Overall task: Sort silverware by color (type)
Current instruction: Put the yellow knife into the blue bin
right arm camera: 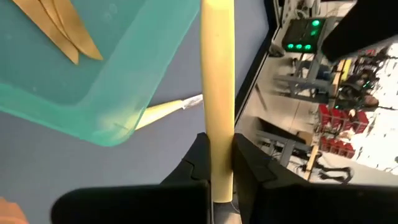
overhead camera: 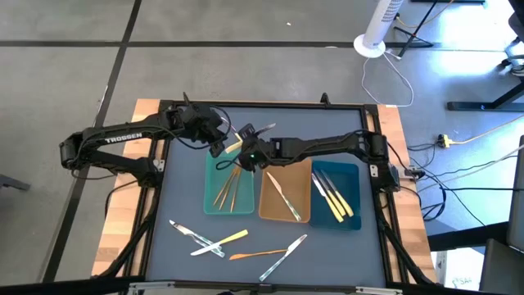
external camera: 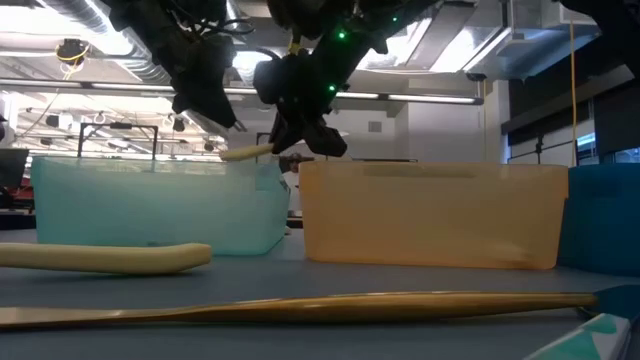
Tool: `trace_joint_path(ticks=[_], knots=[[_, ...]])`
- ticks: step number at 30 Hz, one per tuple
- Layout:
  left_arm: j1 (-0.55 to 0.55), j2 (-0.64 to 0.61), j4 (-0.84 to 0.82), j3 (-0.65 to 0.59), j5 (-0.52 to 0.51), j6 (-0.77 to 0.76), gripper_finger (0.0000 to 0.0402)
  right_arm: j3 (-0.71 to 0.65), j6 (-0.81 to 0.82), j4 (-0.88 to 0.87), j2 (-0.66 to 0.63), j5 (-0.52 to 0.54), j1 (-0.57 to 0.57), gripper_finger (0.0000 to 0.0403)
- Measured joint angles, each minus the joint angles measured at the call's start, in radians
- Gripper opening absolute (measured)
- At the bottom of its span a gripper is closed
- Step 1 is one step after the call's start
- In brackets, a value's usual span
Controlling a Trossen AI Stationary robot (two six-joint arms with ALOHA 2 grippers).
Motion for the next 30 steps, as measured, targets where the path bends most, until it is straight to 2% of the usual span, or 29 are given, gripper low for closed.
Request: trace_joint_path(ticks=[3, 8, 15, 19, 23, 30], knots=[[0.0, 0.0, 0.0, 0.0, -0.008, 0.0, 0.006, 0.0, -0.009, 0.018, 0.0, 0.015, 0.008, 0.0021], [-0.001, 0.0, 0.0, 0.0, 0.052, -0.001, 0.0064, 0.0, -0.048, 0.047, 0.0, 0.041, 0.019, 0.0021], [-0.006, 0.0, 0.0, 0.0, 0.057, -0.002, 0.0121, 0.0, -0.082, 0.048, 0.0, 0.057, 0.024, 0.0021], [-0.006, 0.0, 0.0, 0.0, 0.1, -0.002, 0.0146, 0.0, -0.083, 0.051, 0.0, 0.062, 0.024, 0.0021], [-0.006, 0.0, 0.0, 0.0, 0.148, -0.002, 0.015, 0.0, -0.109, 0.074, 0.0, 0.07, 0.024, 0.0021], [-0.006, 0.0, 0.0, 0.0, 0.151, -0.001, 0.015, 0.0, -0.181, 0.173, 0.0, 0.107, 0.025, 0.0021]])
